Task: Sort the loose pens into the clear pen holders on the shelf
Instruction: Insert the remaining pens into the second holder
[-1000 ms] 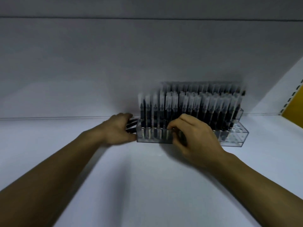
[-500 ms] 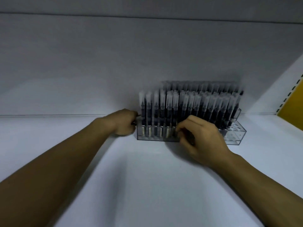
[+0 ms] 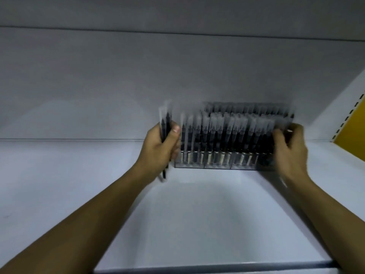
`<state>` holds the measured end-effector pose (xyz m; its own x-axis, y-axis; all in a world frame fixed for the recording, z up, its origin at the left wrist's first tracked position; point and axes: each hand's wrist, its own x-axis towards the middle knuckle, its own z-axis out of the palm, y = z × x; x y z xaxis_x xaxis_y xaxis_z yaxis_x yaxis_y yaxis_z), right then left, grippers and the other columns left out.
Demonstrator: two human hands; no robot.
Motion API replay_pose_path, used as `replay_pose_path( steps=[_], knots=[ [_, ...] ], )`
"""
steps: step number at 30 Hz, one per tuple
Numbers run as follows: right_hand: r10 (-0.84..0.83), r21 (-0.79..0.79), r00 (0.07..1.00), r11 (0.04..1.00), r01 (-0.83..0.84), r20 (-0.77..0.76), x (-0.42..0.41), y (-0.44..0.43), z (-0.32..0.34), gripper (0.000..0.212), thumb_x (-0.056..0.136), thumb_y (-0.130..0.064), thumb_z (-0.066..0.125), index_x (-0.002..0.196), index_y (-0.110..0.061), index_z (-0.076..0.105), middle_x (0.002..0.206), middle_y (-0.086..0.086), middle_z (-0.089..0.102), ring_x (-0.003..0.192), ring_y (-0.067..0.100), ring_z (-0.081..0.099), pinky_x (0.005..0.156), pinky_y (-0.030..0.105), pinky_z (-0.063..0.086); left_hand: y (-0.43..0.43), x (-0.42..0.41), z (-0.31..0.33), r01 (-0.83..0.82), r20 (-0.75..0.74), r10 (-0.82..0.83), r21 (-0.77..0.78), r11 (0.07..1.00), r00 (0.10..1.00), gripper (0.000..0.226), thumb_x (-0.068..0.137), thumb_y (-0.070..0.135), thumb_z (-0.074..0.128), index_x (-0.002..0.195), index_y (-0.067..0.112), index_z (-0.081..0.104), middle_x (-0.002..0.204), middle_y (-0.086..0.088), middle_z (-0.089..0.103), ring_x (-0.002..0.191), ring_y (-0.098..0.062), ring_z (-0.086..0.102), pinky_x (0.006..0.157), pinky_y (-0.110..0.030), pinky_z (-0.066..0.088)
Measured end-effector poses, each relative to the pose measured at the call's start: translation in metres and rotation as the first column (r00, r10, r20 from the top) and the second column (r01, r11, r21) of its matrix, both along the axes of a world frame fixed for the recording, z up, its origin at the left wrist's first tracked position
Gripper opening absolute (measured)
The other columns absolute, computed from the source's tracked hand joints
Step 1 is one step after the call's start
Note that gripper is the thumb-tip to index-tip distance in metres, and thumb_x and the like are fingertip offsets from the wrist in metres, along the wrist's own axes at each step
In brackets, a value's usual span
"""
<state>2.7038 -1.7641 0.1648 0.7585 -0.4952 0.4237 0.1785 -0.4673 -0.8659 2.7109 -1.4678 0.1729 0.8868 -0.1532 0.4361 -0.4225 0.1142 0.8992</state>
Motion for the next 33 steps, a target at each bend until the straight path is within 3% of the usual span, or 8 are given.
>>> replay_pose_path(
  steps=[4,9,13,17,20,22,27,33],
  knots=[
    [0.131,-0.004,0.991,0.991,-0.131,0.013,-0.002,0.007,0.0,0.035,0.104,-0.021,0.054,0.138,-0.017,0.049,0.125,-0.004,0.06,0.115,0.017,0.058,0.1,0.034,0.045,-0.024,-0.008,-0.012,0.128,0.0,-0.128,-0.015,0.992,0.992,0.026,0.1,0.034,0.041,0.087,0.014,0.049,0.063,0.002,0.047,0.06,-0.019,0.045,0.059,-0.036,0.041],
    [0.347,-0.055,0.938,0.937,-0.345,0.022,-0.007,0.019,-0.004,0.037,0.099,-0.002,0.058,0.131,-0.019,0.054,0.118,-0.004,0.066,0.108,0.007,0.064,0.098,0.023,0.052,-0.022,-0.007,-0.03,0.126,0.004,-0.127,0.121,0.985,0.992,0.016,0.097,0.027,0.051,0.092,0.012,0.055,0.07,-0.002,0.054,0.068,-0.02,0.055,0.066,-0.04,0.049],
    [0.464,-0.133,0.885,0.88,-0.457,0.032,-0.011,0.022,-0.002,0.037,0.096,0.005,0.059,0.126,-0.017,0.058,0.109,0.004,0.066,0.101,0.019,0.066,0.096,0.033,0.056,-0.023,-0.008,-0.039,0.225,-0.069,-0.215,0.212,0.951,0.974,0.015,0.097,0.024,0.05,0.098,0.016,0.063,0.071,-0.003,0.059,0.071,-0.021,0.059,0.062,-0.034,0.051],
    [0.521,-0.152,0.853,0.847,-0.51,0.04,-0.014,0.026,-0.002,0.035,0.096,-0.006,0.064,0.125,-0.023,0.058,0.105,0.001,0.066,0.1,0.022,0.066,0.093,0.041,0.057,-0.023,-0.011,-0.032,0.261,-0.128,-0.241,0.173,0.95,0.962,0.023,0.103,0.014,0.046,0.119,0.016,0.062,0.082,-0.005,0.068,0.079,-0.02,0.067,0.064,-0.027,0.054],
    [0.456,-0.258,0.882,0.872,-0.417,0.116,-0.017,0.033,0.01,0.03,0.096,-0.012,0.068,0.121,-0.026,0.061,0.102,-0.006,0.067,0.098,0.015,0.065,0.084,0.032,0.056,-0.022,-0.013,-0.028,0.331,-0.159,-0.31,0.127,0.935,0.937,0.028,0.102,0.019,0.045,0.126,0.012,0.058,0.095,-0.01,0.072,0.093,-0.029,0.07,0.084,-0.047,0.057],
    [0.486,-0.325,0.857,0.849,-0.417,0.17,-0.019,0.044,0.025,0.025,0.094,-0.017,0.071,0.118,-0.023,0.064,0.093,-0.008,0.068,0.087,0.014,0.066,0.072,0.026,0.054,-0.022,-0.012,-0.026,0.349,-0.171,-0.328,0.109,0.931,0.929,0.03,0.101,0.02,0.044,0.125,0.01,0.058,0.1,-0.012,0.072,0.098,-0.032,0.069,0.089,-0.05,0.055],
    [0.724,-0.32,0.688,0.641,-0.697,-0.048,-0.006,0.068,0.053,0.036,0.084,-0.033,0.077,0.116,-0.017,0.069,0.089,-0.002,0.074,0.064,0.025,0.067,0.063,0.038,0.06,-0.025,-0.01,-0.025,0.375,-0.154,-0.365,0.042,0.926,0.918,0.026,0.099,0.016,0.044,0.119,0.007,0.06,0.097,-0.015,0.074,0.095,-0.034,0.071,0.083,-0.039,0.057],
    [0.746,-0.146,0.666,0.661,-0.736,0.016,0.0,0.074,0.035,0.023,0.078,-0.023,0.079,0.097,-0.011,0.073,0.082,-0.002,0.077,0.059,0.026,0.068,0.052,0.033,0.057,-0.026,-0.009,-0.027,0.357,-0.112,-0.344,0.132,0.925,0.932,0.025,0.099,0.02,0.043,0.116,0.01,0.059,0.095,-0.012,0.074,0.092,-0.032,0.072,0.083,-0.045,0.058]
  ],
)
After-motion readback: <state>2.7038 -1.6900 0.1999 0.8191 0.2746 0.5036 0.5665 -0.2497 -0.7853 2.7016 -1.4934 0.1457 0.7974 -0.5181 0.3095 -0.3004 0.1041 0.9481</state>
